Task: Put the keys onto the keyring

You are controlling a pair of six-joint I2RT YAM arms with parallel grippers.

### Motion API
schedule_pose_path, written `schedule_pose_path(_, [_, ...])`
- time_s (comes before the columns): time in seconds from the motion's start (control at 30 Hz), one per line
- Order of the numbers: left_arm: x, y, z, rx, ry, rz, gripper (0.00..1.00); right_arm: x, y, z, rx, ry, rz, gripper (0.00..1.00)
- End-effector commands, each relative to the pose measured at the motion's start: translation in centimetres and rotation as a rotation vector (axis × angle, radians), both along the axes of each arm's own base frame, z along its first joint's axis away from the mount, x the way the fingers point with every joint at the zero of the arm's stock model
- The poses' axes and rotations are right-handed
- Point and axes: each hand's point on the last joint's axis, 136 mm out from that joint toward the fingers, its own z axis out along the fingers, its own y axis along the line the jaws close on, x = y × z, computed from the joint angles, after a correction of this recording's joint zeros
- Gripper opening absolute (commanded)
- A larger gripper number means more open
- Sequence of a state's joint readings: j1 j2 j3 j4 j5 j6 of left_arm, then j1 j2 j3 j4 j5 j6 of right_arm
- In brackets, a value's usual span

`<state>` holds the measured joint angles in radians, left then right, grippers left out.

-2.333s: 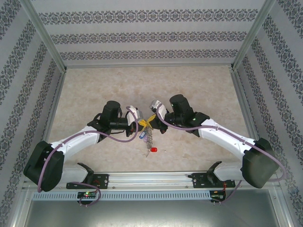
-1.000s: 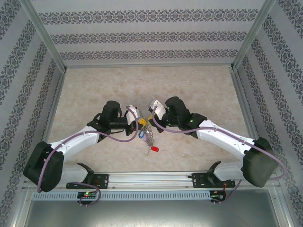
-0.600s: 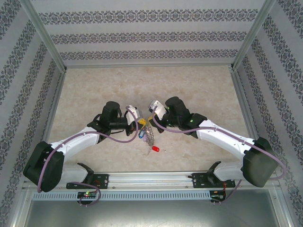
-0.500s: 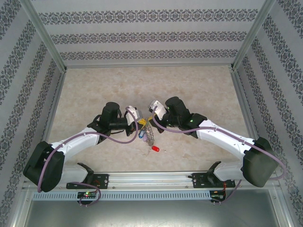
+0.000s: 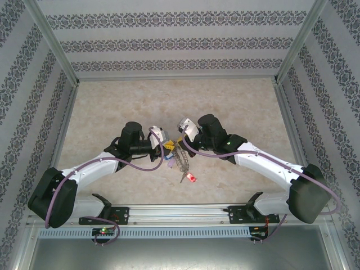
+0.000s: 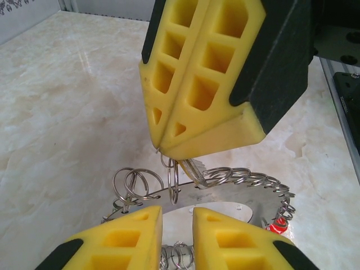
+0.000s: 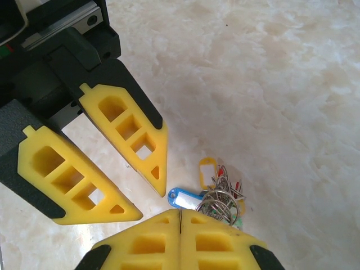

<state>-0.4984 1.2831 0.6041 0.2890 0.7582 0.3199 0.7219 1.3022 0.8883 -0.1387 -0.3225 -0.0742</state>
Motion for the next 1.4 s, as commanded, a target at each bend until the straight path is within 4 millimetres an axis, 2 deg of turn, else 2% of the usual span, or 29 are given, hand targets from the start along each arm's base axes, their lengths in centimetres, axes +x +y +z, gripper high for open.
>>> schedule_pose_path(0.0, [-0.5, -0.8, 1.5, -0.036, -0.035, -0.041, 0.21, 0.0, 0.3, 2.4, 0.059, -0.045, 0.019, 0.0])
schedule_pose_path(0.13, [-0.4, -0.9, 1.7, -0.038, -0.042, -0.041, 0.27, -0.4, 0.5, 2.4, 0.06, -0.043, 0.045, 0.0])
schedule_pose_path(0.4, [-0.4, -1.3, 1.3, 0.009, -0.048, -0.069, 0.27, -0.7, 0.9, 2.5, 0.067, -0.036, 0.074, 0.0])
schedule_pose_path(0.83, [-0.1, -0.7, 0.4, 0.087, -0.07, -0.055, 0.24, -0.9, 0.9, 2.5, 0.067, -0.031, 0.082, 0.0])
schedule_pose_path(1.2, [0.3, -1.3, 1.0, 0.069, -0.075, -0.074, 0.18, -1.1, 1.0, 2.4, 0.069, -0.019, 0.092, 0.0])
schedule_pose_path(1.37, [0.2, -1.4, 0.8, 0.073, -0.067, -0.08, 0.19, -1.1, 1.1, 2.5, 0.073, -0.021, 0.096, 0.0])
